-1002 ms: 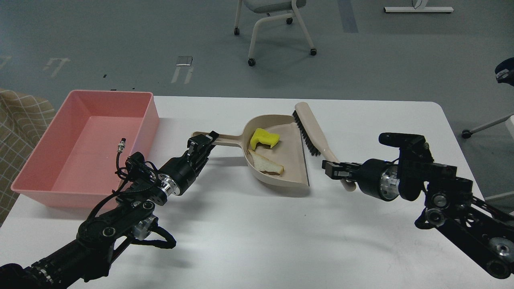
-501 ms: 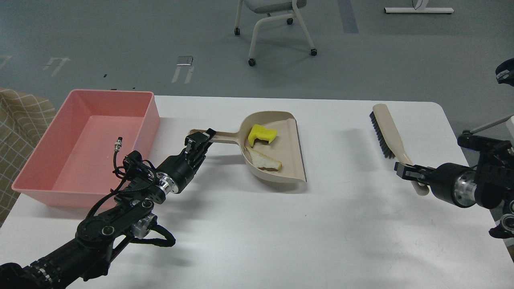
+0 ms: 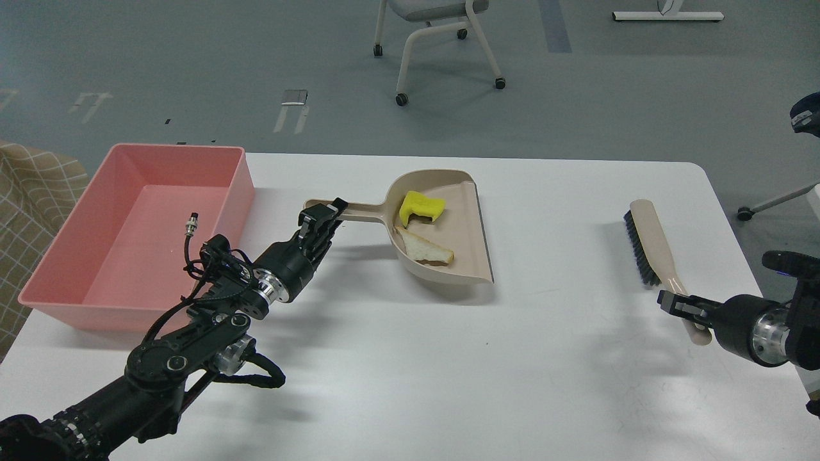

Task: Sweep and dump garbage into bin
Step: 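Lift the brush away and set it down on the table, then lift the loaded dustpan with the left gripper over the pink bin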

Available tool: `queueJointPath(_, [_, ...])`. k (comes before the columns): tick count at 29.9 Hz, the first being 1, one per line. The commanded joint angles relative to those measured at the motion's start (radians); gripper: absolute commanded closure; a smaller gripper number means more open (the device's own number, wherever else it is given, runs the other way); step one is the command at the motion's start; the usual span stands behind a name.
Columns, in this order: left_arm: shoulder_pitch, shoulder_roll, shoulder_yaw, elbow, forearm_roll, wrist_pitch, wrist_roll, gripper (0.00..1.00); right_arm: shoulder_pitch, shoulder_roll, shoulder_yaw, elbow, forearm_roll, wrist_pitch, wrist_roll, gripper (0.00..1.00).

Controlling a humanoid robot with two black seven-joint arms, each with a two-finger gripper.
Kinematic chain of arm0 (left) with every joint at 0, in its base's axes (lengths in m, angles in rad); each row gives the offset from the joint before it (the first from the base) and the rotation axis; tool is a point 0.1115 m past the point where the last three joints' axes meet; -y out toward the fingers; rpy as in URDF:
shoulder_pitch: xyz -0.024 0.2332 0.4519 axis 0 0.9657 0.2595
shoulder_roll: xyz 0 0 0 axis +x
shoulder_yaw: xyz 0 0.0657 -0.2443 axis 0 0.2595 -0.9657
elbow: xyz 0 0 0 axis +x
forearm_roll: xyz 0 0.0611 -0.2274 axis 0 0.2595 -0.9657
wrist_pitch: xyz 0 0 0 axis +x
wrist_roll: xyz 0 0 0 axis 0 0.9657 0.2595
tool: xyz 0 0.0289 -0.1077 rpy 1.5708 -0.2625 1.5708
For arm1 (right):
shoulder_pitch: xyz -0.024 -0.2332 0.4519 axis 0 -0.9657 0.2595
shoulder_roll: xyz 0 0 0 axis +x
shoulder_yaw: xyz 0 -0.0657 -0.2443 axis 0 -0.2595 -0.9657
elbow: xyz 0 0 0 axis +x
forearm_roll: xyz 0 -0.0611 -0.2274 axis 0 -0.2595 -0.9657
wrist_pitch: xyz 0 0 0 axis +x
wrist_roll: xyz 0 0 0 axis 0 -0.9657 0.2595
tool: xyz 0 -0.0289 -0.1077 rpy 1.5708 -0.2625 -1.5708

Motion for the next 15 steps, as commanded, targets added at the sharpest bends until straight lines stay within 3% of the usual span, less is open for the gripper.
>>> queueJointPath(1, [0.0,0.0,-0.001,0.003,-0.001,-0.001,0.0,0.87,0.0,0.002,0.0,0.002,0.0,0.0,0.0,0.66])
queueJointPath(3, [-0.002,-0.003,-0.004,0.003,-0.002,-0.001,0.0,0.87,0.0,0.002,0.0,0.002,0.0,0.0,0.0,0.61])
queueJointPath(10, [-0.003,0.006,-0.015,-0.021,-0.002,-0.001,-0.003,0.87,0.0,0.007,0.05,0.009,0.038,0.0,0.0,0.13])
queueJointPath(15, [-0.003,0.035,-0.038,-0.049,-0.03,-0.001,-0.004,0.87,0.007,0.007,0.13,0.011,0.135,0.0,-0.002,0.07])
